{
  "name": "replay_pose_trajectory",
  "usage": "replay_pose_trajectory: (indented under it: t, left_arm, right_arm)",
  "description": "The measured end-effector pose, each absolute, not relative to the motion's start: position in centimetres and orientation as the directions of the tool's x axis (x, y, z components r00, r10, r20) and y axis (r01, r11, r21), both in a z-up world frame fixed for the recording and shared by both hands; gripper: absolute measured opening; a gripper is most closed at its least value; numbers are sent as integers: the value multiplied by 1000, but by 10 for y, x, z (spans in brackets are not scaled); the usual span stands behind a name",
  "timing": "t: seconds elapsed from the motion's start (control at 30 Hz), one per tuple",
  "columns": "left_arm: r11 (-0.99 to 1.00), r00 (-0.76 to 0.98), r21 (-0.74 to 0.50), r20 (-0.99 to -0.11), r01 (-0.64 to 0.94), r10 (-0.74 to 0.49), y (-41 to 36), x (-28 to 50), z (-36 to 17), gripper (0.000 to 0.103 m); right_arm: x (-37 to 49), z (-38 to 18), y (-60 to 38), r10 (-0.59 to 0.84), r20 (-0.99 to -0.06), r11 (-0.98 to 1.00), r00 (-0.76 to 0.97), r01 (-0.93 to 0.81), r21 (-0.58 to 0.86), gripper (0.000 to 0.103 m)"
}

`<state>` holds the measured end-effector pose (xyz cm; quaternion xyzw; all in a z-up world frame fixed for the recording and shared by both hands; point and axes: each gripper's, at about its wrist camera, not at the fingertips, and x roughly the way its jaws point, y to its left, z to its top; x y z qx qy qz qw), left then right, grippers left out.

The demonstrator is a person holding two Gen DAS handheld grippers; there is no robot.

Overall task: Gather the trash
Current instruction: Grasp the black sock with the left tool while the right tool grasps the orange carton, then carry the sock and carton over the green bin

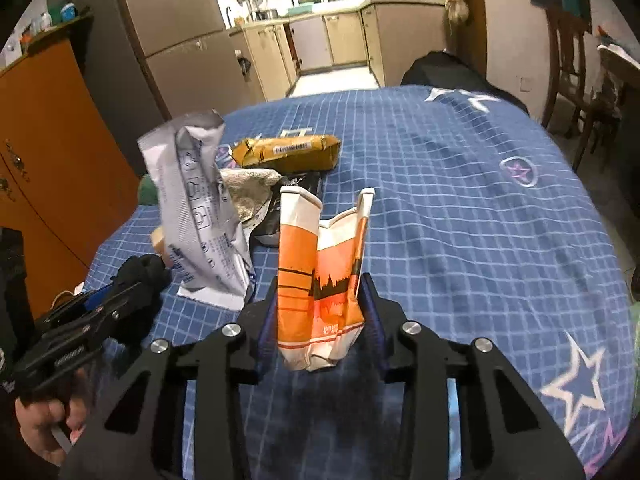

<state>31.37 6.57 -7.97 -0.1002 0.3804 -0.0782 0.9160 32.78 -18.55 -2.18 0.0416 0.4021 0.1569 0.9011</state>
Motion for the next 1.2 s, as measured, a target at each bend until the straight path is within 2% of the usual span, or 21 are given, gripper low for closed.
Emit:
replay_pose_trajectory:
  t: [0.27, 0.47, 0.63, 1.2]
  left_arm:
    - [977, 748, -180, -631, 114, -203, 29, 279, -57, 50]
    - [967, 793, -166, -555, 193, -253, -12, 252, -16, 50]
    - [951, 802, -164, -512, 261, -308, -48, 234, 12, 50]
    - [915, 772, -118, -501, 387, -391, -158, 209, 45, 50]
  right_arm:
    - [258, 13, -208, 292, -615, 955, 732, -263, 140, 35]
    - [215, 40, -239, 274, -544, 962, 793, -237, 139, 35]
    - [201, 51, -260, 240, -529, 971, 814, -210, 117, 35]
    - [165, 84, -319, 149, -458, 988, 876, -117, 96, 36]
